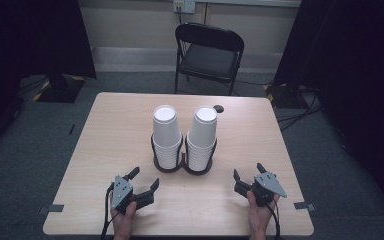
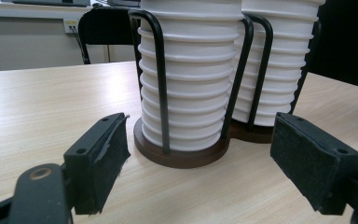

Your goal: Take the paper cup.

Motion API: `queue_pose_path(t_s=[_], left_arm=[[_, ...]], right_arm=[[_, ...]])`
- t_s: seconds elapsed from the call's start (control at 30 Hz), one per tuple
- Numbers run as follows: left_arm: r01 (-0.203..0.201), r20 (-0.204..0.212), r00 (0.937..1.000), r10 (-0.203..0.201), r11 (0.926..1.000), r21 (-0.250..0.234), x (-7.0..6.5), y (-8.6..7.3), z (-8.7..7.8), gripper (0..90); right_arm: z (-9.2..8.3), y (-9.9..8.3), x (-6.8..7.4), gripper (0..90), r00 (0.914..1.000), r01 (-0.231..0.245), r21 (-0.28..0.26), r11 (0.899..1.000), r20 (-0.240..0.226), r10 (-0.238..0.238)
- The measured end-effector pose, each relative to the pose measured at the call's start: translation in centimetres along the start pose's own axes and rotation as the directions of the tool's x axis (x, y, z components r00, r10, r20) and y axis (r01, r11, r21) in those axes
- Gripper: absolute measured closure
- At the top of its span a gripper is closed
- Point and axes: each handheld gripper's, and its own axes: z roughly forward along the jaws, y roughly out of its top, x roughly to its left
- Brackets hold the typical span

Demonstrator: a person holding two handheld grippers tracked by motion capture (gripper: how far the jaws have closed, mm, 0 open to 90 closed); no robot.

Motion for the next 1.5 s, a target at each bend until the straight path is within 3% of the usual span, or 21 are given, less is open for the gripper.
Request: queue_pose_path(t_s=[0.07,0.13,0.23,0.3,0.47,0.67,0.77,0.83,1.0,1.13,1.17,1.3,1.5], left_arm=[[-0.001,0.000,1.0000,0.001,1.0000,-0.001,0.0,0.0,0.0,18.6],[-0.005,0.002,1.0000,0.005,1.0000,-0.002,0.0,0.0,0.0,18.5],[-0.008,0.000,1.0000,0.008,1.0000,-0.002,0.0,0.0,0.0,18.5],[-0.008,0.001,1.0000,0.008,1.0000,-0.002,0.0,0.0,0.0,18.5],[-0.006,0.007,1.0000,0.006,1.0000,-0.001,-0.1,0.0,0.1,18.3],[-0.013,0.004,0.9999,0.013,0.9999,-0.002,-0.1,0.0,0.0,18.3],[-0.028,-0.006,0.9996,0.029,0.9995,0.011,-0.1,0.1,0.1,18.3],[-0.023,0.001,0.9997,0.023,0.9997,0.006,-0.1,0.0,0.1,18.3],[-0.007,-0.002,1.0000,0.007,1.0000,0.000,-0.1,0.0,0.1,17.9],[-0.006,-0.004,1.0000,0.006,1.0000,-0.003,-0.1,0.0,0.1,17.9],[-0.004,-0.006,1.0000,0.004,1.0000,-0.002,-0.1,0.0,0.1,17.9],[-0.005,-0.009,0.9999,0.005,1.0000,0.001,-0.1,0.0,0.1,17.9],[-0.009,-0.008,0.9999,0.009,1.0000,-0.003,-0.1,0.0,0.0,17.9]], right_arm=[[-0.1,0.0,-0.1,12.9,0.9999,-0.009,-0.012,1.000,-0.005,0.009],[-0.3,-0.2,-0.4,13.2,0.9987,-0.033,-0.042,0.999,-0.039,0.032],[-0.4,-0.2,-0.4,13.9,0.9985,-0.042,-0.053,0.998,-0.037,0.040],[-0.4,-0.2,-0.4,14.8,0.9987,-0.039,-0.051,0.998,-0.034,0.037],[-0.1,0.0,-0.3,17.0,0.9951,-0.055,-0.021,0.998,-0.083,0.053],[-0.4,0.6,0.2,16.5,0.9905,-0.052,-0.043,0.998,-0.129,0.046],[-0.4,1.5,1.0,13.7,0.9898,-0.023,-0.019,1.000,-0.141,0.020],[-0.5,1.9,1.4,13.7,0.9887,-0.038,-0.035,0.999,-0.147,0.032],[-0.4,3.0,2.2,18.1,0.9723,-0.095,-0.056,0.994,-0.220,0.080],[-0.3,3.9,2.8,17.9,0.9703,-0.086,-0.077,0.993,-0.233,0.066],[-0.2,4.3,2.9,18.6,0.9655,-0.106,-0.057,0.993,-0.245,0.089],[0.0,4.8,2.9,22.8,0.9552,-0.104,-0.057,0.993,-0.284,0.084],[0.0,6.0,3.3,25.8,0.9506,-0.079,-0.103,0.992,-0.307,0.044]])
